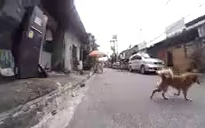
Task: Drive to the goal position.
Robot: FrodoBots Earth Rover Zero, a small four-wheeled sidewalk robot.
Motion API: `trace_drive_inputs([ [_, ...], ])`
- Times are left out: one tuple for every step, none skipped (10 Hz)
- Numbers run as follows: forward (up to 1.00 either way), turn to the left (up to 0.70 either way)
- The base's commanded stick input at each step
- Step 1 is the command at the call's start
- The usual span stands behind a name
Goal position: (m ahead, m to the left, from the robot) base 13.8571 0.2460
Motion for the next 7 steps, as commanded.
trace_drive_inputs([
  [1.0, 0.0],
  [1.0, 0.0],
  [1.0, 0.0],
  [1.0, 0.0],
  [1.0, 0.0],
  [1.0, 0.0],
  [1.0, 0.0],
])
